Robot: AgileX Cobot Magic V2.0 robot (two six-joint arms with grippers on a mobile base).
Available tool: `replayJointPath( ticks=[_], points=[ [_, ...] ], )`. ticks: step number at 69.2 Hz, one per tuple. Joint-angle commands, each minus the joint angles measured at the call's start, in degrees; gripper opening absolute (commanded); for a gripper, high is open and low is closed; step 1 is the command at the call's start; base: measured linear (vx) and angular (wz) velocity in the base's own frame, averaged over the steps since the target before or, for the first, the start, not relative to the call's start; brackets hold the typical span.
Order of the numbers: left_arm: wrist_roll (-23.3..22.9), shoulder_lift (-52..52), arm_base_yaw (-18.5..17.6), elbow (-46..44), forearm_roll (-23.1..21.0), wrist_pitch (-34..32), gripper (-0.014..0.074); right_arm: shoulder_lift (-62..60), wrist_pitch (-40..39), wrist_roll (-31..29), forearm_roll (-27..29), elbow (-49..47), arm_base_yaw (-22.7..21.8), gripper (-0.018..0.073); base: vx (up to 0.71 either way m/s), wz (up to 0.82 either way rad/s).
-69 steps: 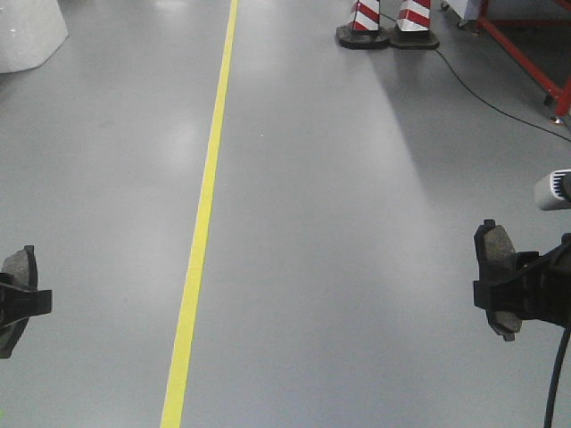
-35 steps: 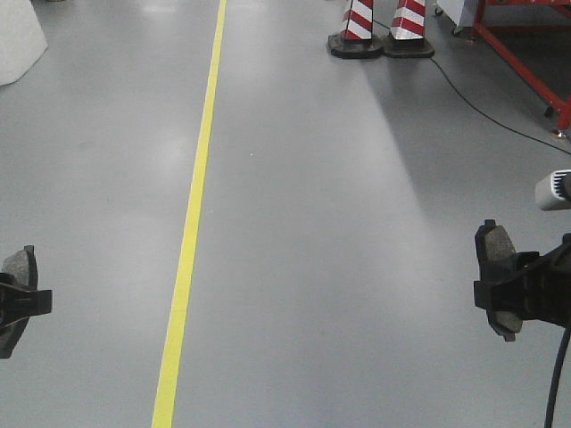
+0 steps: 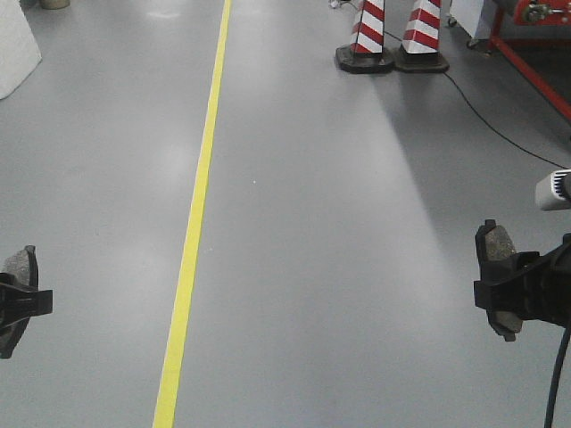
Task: Move and align brake pads A on conveyor
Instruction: 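Drive forward along the yellow floor line holding both pads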
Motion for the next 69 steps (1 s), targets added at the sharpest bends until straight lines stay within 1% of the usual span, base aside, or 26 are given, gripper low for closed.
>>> replayJointPath(
  ticks=[1, 69],
  points=[
    [-0.31, -1.17, -0.32, -1.77, -0.17, -4.03, 0.0023, -0.96, -4.4, 0.01, -0.11, -1.76, 0.04, -0.0003, 0.51, 0.08],
    [-0.31, -1.17, -0.32, -1.77, -0.17, -4.02, 0.0023, -0.96, -4.34, 0.01, -0.11, -1.76, 0.04, -0.0003, 0.56, 0.02]
  ],
)
